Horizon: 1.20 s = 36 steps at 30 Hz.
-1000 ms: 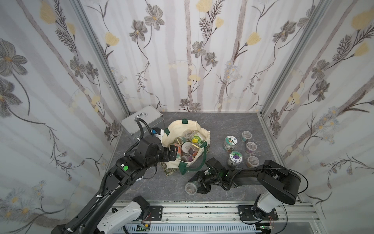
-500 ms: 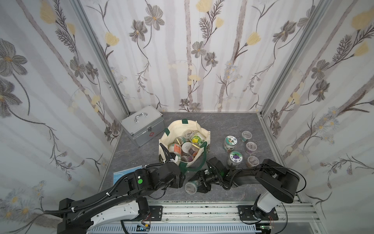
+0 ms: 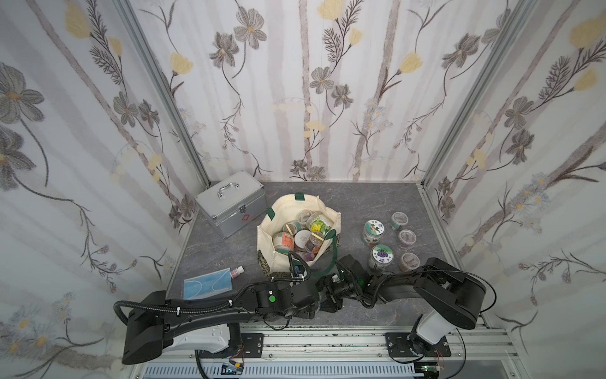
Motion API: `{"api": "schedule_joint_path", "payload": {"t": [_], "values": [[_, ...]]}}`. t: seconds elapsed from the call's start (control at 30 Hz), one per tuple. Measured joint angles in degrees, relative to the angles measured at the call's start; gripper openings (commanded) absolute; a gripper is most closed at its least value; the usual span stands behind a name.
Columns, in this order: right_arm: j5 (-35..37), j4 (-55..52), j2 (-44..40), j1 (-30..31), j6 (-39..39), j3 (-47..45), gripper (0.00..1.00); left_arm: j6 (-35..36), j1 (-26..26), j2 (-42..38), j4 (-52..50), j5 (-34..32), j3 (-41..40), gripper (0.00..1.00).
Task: Take out the seed jars from the canvas bag
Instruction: Place the seed jar at the center of the board.
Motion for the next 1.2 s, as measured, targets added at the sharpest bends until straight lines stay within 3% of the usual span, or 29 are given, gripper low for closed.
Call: {"api": "schedule_joint_path", "payload": {"t": [0.17,0.57,0.8,0.97,1.2], "values": [[0.02,0.13,0.02,0.26,0.15,0.0,0.65,0.0,-0.02,0.98,2.73,-0.28,-0.48,0.71],[0.15,0.92,-0.02,0.48,1.01,-0.02,0.69,0.33,0.79,4.98,3.78,-1.62,1.64,0.68],[0.15,0.83,-0.92,0.48,1.11,-0.07,0.81,0.28,2.36,3.8,3.74,-1.77,0.33,0.64],[0.26,-1.33,-2.89,0.42,-0.61,1.88,0.99,-0.22,3.02,2.32,3.1,-2.14,-0.94,0.64],[3.21,-15.47,-8.24,0.31,-9.9,7.67,1.0,-0.55,3.06,-1.29,1.01,-2.19,0.0,0.68]]}}
